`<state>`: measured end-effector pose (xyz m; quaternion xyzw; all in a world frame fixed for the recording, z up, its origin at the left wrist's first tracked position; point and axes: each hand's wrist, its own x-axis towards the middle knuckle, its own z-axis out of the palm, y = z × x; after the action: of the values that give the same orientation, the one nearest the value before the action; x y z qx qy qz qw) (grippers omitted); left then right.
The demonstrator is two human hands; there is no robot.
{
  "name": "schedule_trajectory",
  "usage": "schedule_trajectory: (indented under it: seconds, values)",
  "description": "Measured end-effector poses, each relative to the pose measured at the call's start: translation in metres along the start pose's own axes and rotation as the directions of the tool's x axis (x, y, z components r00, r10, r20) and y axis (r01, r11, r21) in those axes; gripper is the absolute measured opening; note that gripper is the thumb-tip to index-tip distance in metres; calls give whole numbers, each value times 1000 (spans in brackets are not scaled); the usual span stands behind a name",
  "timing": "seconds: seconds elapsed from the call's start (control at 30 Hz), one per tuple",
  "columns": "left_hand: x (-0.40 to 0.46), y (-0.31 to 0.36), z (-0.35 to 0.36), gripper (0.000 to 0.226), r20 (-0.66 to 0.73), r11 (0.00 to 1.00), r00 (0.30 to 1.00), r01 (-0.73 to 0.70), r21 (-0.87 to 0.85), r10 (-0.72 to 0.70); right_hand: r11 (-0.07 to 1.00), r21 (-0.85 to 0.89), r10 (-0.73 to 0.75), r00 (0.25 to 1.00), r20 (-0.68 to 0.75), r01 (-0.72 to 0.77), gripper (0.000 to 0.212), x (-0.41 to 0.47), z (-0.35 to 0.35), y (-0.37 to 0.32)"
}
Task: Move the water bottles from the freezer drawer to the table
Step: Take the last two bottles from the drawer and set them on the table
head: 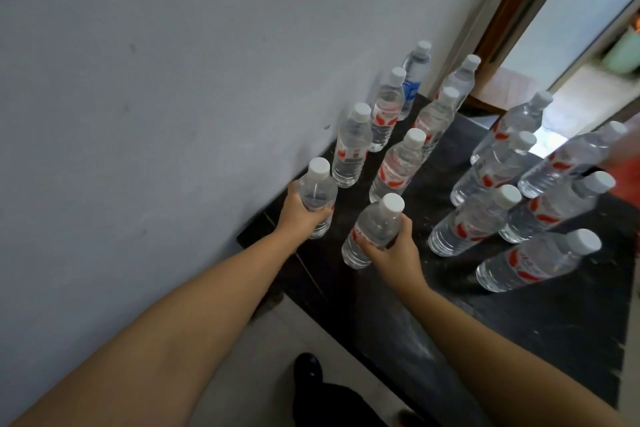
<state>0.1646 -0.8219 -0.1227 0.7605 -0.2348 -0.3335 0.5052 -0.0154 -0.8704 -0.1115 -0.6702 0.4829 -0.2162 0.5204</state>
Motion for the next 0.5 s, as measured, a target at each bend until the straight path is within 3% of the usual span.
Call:
schedule_trajectory:
  seconds: [0.23,0.4,0.5]
  values:
    - [-14,-4,-14,101,79,992,992,93,83,-100,998,-54,-20,998,63,23,84,3,-3,5]
    - [-32,-6,-33,95,48,980,991,114,161,-123,996,-70,71,988,134,-62,92,-3,-8,12]
    - [-48,-7,-44,89,43,975,991,113,193,-123,952,-249,219,966,141,-179,93,-15,-6,18]
